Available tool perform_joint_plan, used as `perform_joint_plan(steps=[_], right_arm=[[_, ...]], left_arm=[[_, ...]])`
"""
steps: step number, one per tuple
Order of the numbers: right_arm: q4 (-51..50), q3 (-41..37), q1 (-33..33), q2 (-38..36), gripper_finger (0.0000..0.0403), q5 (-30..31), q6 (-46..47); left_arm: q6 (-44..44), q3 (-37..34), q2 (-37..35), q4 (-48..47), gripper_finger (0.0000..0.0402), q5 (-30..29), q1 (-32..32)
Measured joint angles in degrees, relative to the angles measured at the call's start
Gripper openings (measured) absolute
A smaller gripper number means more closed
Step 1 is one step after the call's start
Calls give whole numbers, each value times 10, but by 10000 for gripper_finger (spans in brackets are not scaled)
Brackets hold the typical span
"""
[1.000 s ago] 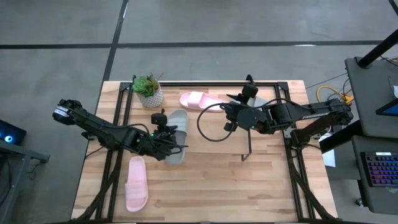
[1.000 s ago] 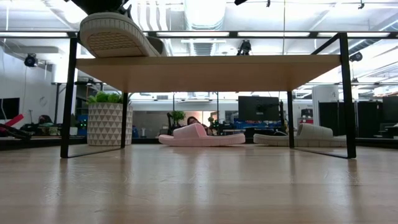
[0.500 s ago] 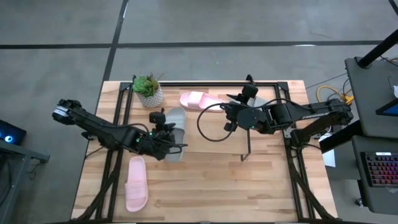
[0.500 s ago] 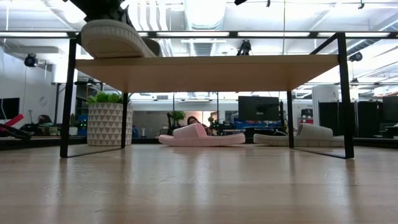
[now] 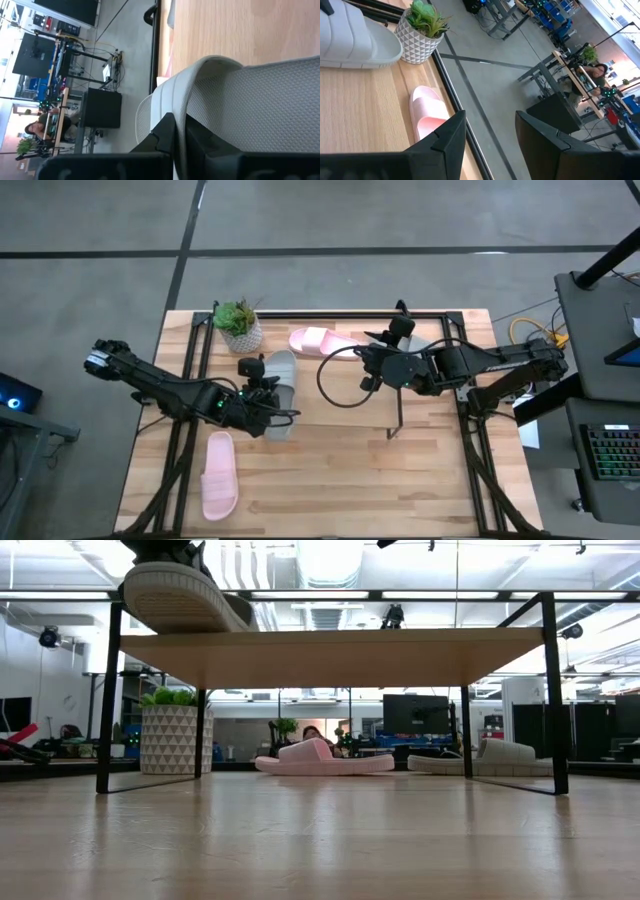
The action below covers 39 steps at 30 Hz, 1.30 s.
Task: Pick and place slides into the shelf
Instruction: Put the bottom gray slide on the shelf
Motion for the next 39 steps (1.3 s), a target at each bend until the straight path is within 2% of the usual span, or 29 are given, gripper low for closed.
perform_joint_plan(steps=[12, 15, 21, 28, 34, 39], right_arm=[[0, 0, 0, 0, 162, 0, 0], [0, 0, 0, 0, 162, 0, 1], [0, 0, 0, 0, 162, 0, 2], [0, 0, 0, 0, 162, 0, 1], [0, 0, 0, 0, 162, 0, 0], [-5, 0, 0, 0, 162, 0, 1]], left_arm=[[-19, 0, 0, -16, 1, 8, 0], [-19, 0, 0, -16, 13, 15, 0], [-21, 0, 0, -17, 54, 17, 0], [-18, 5, -2, -19, 120, 24, 0], [-18, 27, -3, -18, 177, 44, 0], [-19, 57, -6, -16, 204, 53, -1]])
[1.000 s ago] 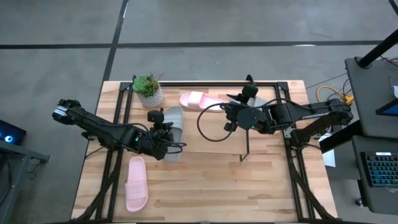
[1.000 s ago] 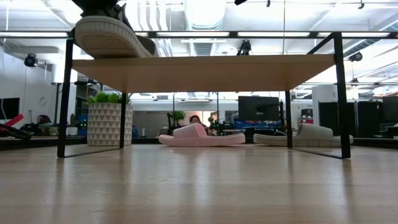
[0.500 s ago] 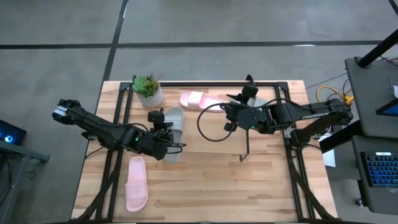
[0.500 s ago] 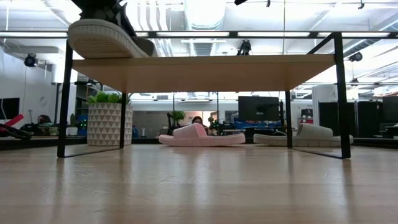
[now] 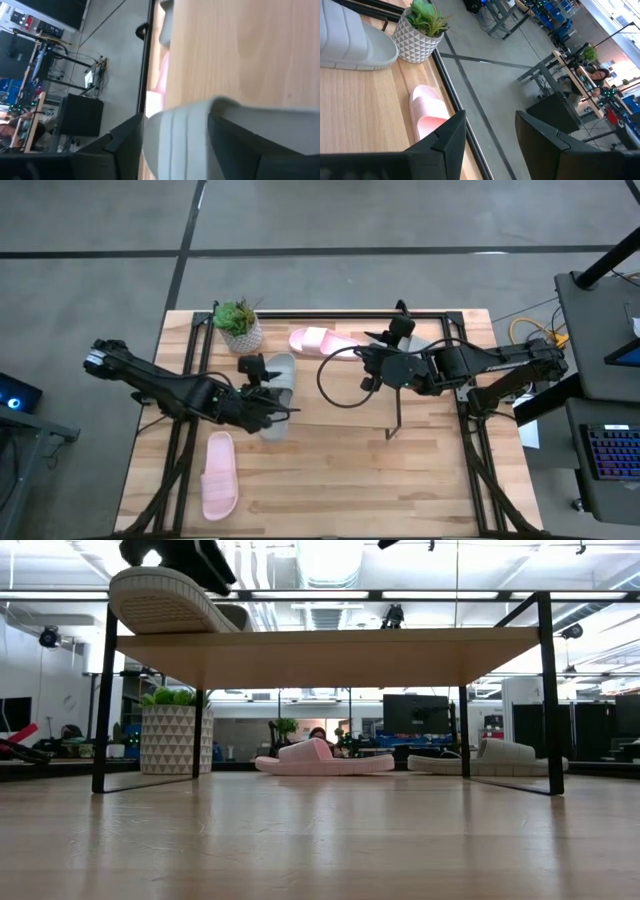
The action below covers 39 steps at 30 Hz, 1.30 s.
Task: Pick and place slides into the shelf
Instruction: Put the bottom gray slide on the shelf, then put the gray slide on the shelf
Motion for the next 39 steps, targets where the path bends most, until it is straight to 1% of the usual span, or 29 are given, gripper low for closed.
perform_joint_plan(steps=[3, 6, 9, 13, 16, 19, 24, 28, 31, 37, 39], right_arm=[[-11, 0, 0, -1, 162, 0, 1], [-21, 0, 1, -4, 160, 2, 13], [-35, -2, 3, -17, 154, 3, 27], [-36, -22, 10, -54, 140, 4, 32], [-36, -59, 14, -99, 127, 4, 44], [-31, -116, 13, -160, 115, 5, 59], [15, -216, -1, -276, 100, 5, 85], [51, -289, -14, -366, 92, 10, 142], [49, -337, -23, -421, 86, 29, 195], [48, -414, -43, -502, 76, 35, 301], [48, -432, -49, -519, 77, 34, 319]], left_arm=[[0, 10, -14, 0, 207, 2, 0], [-4, 10, -48, -1, 208, 15, 0], [-15, 10, -97, 3, 208, 47, 0], [-14, -8, -167, 43, 208, 79, 0], [-12, -39, -221, 65, 208, 80, 0], [-14, -78, -267, 95, 208, 80, 0], [-12, -130, -327, 139, 208, 77, 0], [-9, -152, -351, 146, 208, 66, 0], [-9, -164, -360, 146, 208, 64, 0], [-9, -185, -366, 147, 208, 59, 0], [-8, -194, -365, 146, 208, 49, 0]])
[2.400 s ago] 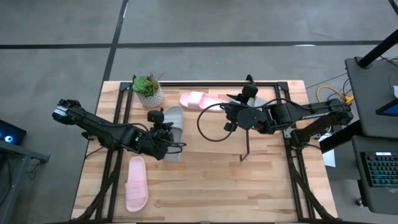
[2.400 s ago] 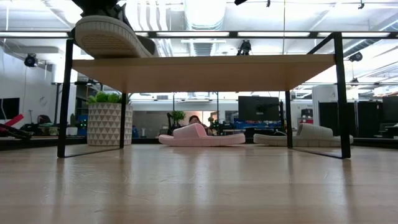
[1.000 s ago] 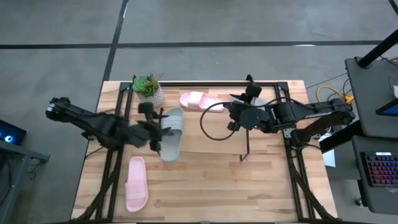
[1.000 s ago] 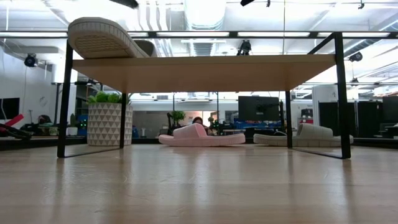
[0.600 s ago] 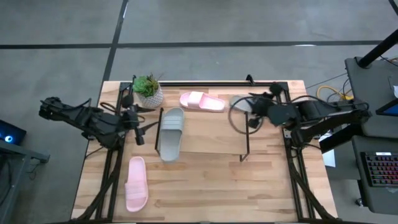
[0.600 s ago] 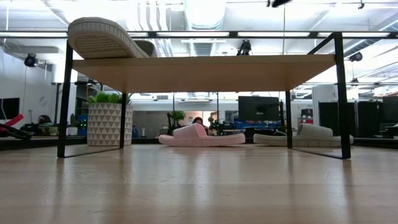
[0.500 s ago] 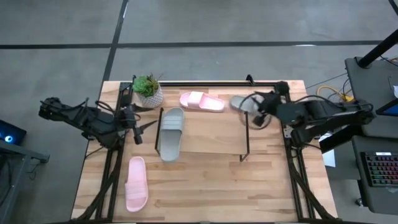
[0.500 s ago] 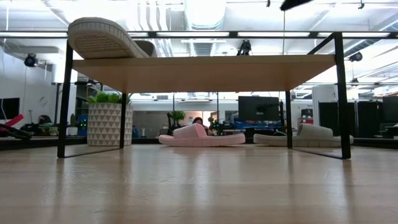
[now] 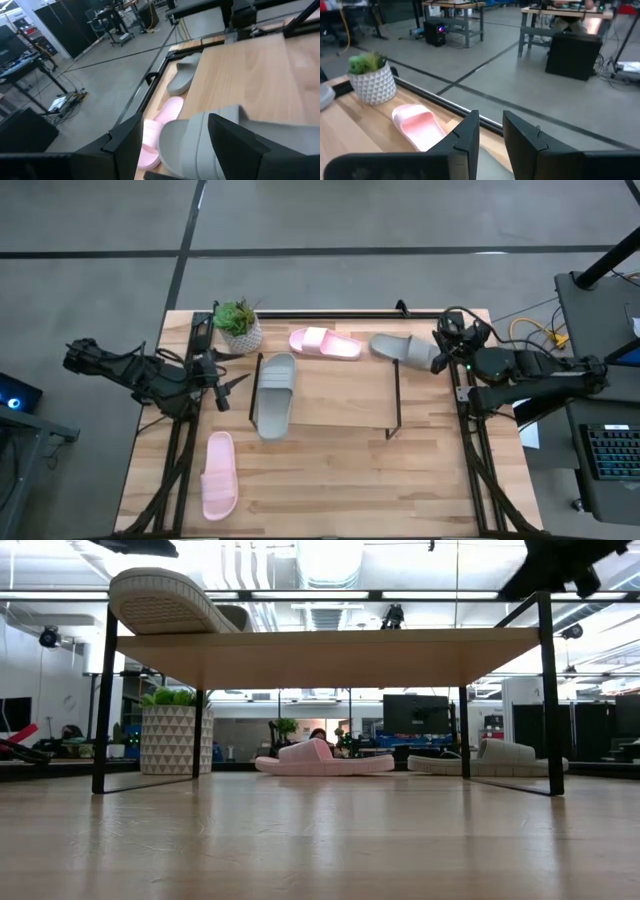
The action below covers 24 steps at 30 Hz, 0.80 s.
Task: Pick and place slides into the shelf
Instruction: Put the gray slide on the shelf
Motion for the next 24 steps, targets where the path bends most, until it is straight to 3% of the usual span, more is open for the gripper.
perform_joint_plan(steps=[7, 15, 24], right_arm=[[-18, -43, -4, -26, 126, -36, 67], [-183, -74, -16, -26, 191, -64, 349], [-205, -134, -17, -28, 201, -103, 465]], left_arm=[[0, -9, -3, 0, 208, -10, 0], [-1, -8, -10, 0, 208, -10, 0], [-1, -9, -10, -1, 208, -9, 0]])
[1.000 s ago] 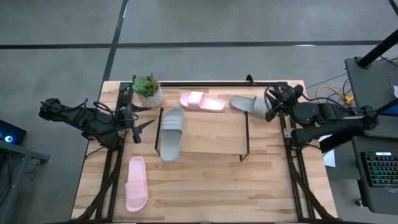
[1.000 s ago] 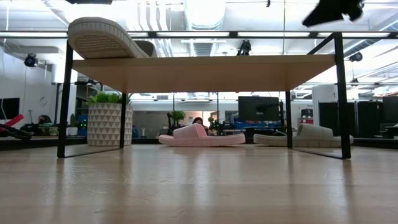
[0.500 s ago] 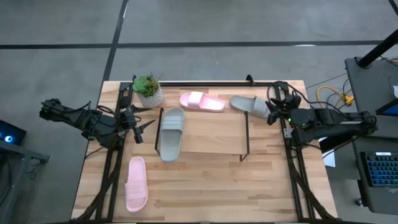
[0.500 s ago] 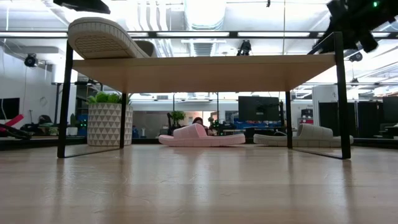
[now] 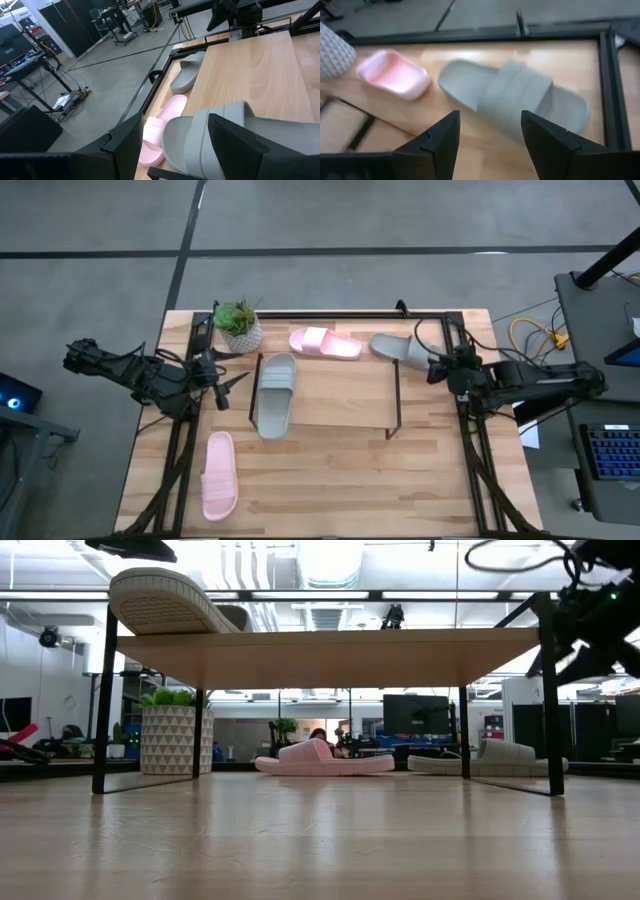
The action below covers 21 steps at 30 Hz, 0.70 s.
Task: Pick and place slides into the shelf
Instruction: Put the gray slide on the shelf
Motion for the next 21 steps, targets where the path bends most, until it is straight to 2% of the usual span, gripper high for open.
perform_joint_plan(steps=[8, 14, 18, 21], right_arm=[[1, -40, -22, 0, 201, -2, 46], [29, -42, -45, 8, 201, -14, 53], [122, -35, -57, 9, 201, -62, -70], [175, -35, -76, 9, 201, -59, -124]], left_arm=[[9, 0, 0, 0, 208, 0, 0], [10, 0, 0, 0, 208, 0, 0], [12, 0, 0, 0, 208, 0, 0], [14, 0, 0, 0, 208, 0, 0]])
